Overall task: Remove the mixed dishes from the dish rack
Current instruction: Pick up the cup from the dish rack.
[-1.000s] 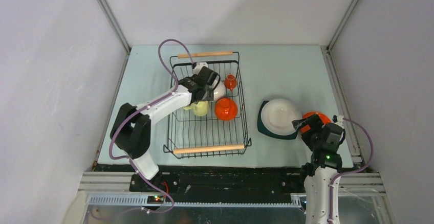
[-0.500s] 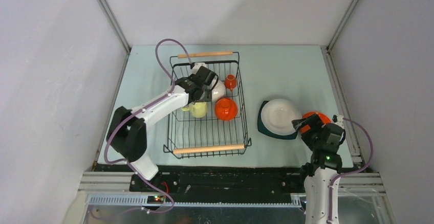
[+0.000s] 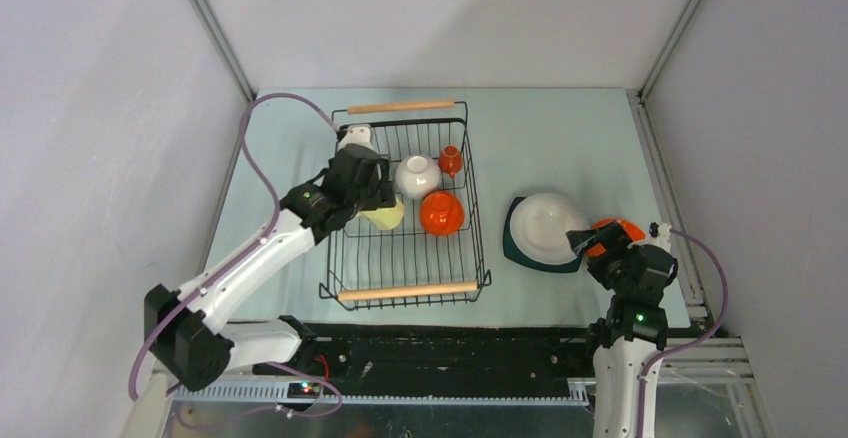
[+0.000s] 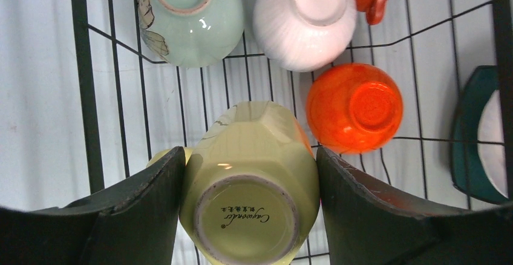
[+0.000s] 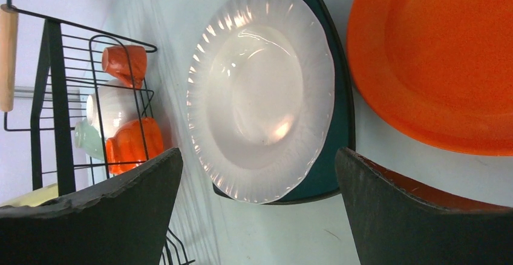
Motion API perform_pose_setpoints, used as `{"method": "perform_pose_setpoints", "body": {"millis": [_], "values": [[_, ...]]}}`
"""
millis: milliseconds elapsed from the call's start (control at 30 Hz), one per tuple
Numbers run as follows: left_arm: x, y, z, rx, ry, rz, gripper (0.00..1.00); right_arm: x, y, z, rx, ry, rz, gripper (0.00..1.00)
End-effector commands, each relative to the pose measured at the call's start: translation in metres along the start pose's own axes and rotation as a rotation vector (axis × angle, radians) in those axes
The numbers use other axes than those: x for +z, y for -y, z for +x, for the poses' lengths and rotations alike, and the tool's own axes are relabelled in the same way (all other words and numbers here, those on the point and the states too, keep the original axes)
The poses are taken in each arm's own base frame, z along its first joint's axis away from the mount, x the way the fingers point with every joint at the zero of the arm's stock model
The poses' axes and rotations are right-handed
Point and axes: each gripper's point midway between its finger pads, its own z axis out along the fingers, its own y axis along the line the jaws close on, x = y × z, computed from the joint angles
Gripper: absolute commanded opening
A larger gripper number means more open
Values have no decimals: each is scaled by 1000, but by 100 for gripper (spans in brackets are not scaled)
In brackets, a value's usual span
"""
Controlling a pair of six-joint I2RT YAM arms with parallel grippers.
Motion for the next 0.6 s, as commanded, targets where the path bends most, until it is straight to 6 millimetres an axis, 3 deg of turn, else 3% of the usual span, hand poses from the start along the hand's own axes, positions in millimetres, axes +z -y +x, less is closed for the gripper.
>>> {"method": "perform_pose_setpoints", "body": {"millis": [0,333,567], "values": [[-29,15,-38,-79,159,125,0,-10,-25,-18,-65,63,-85,99],[-70,21,-50,-197,261,278,0,-20,-49,-21,-116,84,-199,100],[-87,30,-50,-276,285,374,0,-36,-89,-15,-193,49,-408,100]]}}
